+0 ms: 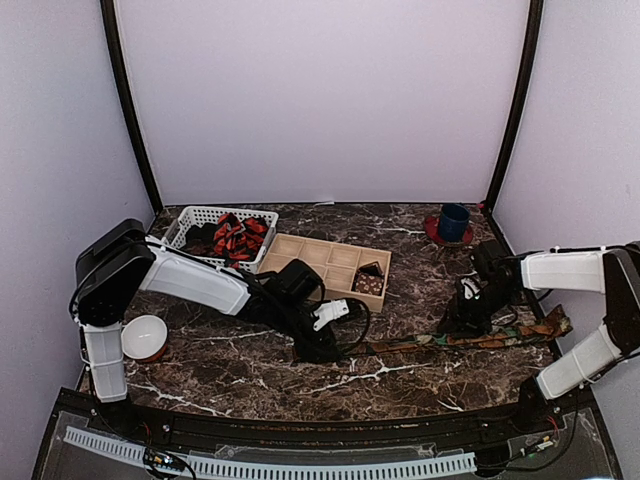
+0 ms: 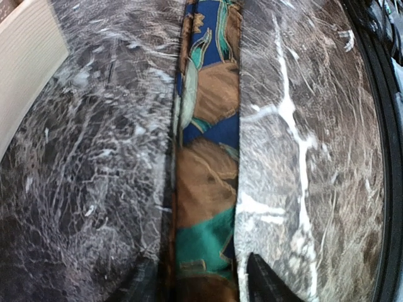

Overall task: Roll the ties
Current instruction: Smooth out the tie at the center of the board.

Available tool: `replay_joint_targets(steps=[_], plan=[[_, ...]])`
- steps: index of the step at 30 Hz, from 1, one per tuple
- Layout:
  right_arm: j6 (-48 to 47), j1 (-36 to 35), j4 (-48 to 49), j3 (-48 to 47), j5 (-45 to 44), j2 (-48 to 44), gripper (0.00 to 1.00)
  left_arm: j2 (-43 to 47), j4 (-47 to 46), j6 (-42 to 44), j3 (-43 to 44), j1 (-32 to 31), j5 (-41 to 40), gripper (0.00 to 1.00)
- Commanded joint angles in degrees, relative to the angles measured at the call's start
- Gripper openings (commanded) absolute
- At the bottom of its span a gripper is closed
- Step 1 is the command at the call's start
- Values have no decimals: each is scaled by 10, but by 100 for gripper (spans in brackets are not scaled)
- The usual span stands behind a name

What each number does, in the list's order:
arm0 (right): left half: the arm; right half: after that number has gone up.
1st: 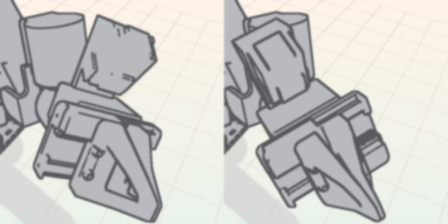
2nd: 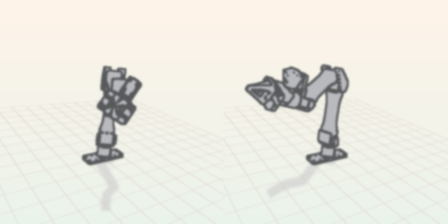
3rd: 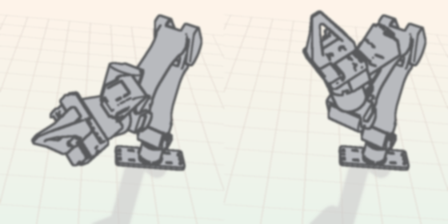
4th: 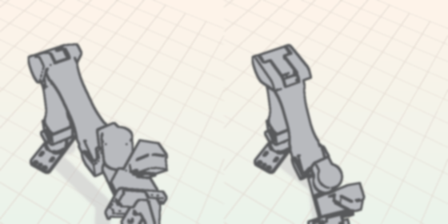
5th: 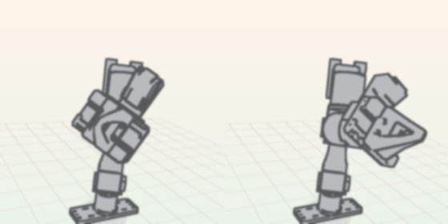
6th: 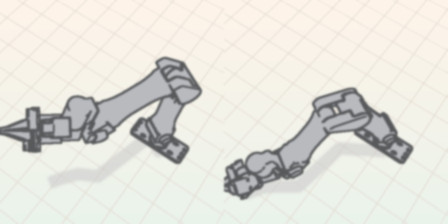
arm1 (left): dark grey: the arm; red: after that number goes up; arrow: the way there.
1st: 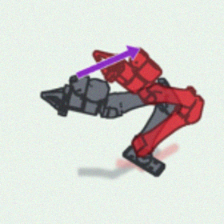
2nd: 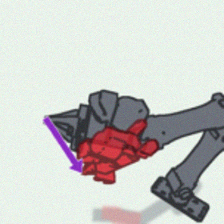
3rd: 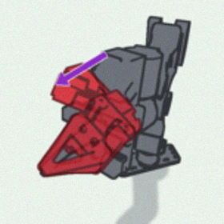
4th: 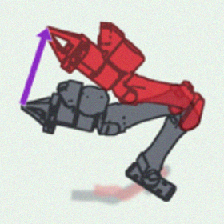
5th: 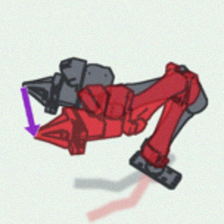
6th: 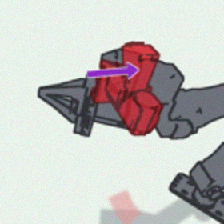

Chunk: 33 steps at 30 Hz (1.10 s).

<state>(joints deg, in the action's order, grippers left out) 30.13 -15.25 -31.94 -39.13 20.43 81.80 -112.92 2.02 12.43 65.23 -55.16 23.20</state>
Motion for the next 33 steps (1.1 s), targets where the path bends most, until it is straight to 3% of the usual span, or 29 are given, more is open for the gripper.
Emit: replay_joint_targets(steps=[1,2,3,4,7,10,15,20,23,27,33], plan=[[-7,5,-44,-21,-36,-32,46,48,44,-22,-22,-2,-5,67],[-9,4,-42,-31,-23,-44,48,76,34,-31,-36,-1,-8,74],[-10,3,-40,-42,-14,-58,51,103,26,-42,-47,-1,-15,90],[-10,2,-38,-54,-6,-71,56,132,20,-53,-59,-1,-23,98],[-12,-3,-23,-82,35,-102,67,201,12,-86,-86,3,-47,99],[-7,-13,1,-102,72,-122,86,263,8,-141,-111,13,-61,99],[2,-37,36,-115,112,-134,98,322,7,-324,-126,18,-154,99],[30,-38,109,-116,129,-192,98,346,-46,-383,-153,24,28,99],[79,-26,137,-119,97,-235,98,349,-152,-452,-212,23,106,99],[134,-2,189,-93,159,-248,98,329,-224,-518,-240,23,141,99],[178,2,206,-46,217,-224,98,214,-293,-594,-221,23,212,99]])
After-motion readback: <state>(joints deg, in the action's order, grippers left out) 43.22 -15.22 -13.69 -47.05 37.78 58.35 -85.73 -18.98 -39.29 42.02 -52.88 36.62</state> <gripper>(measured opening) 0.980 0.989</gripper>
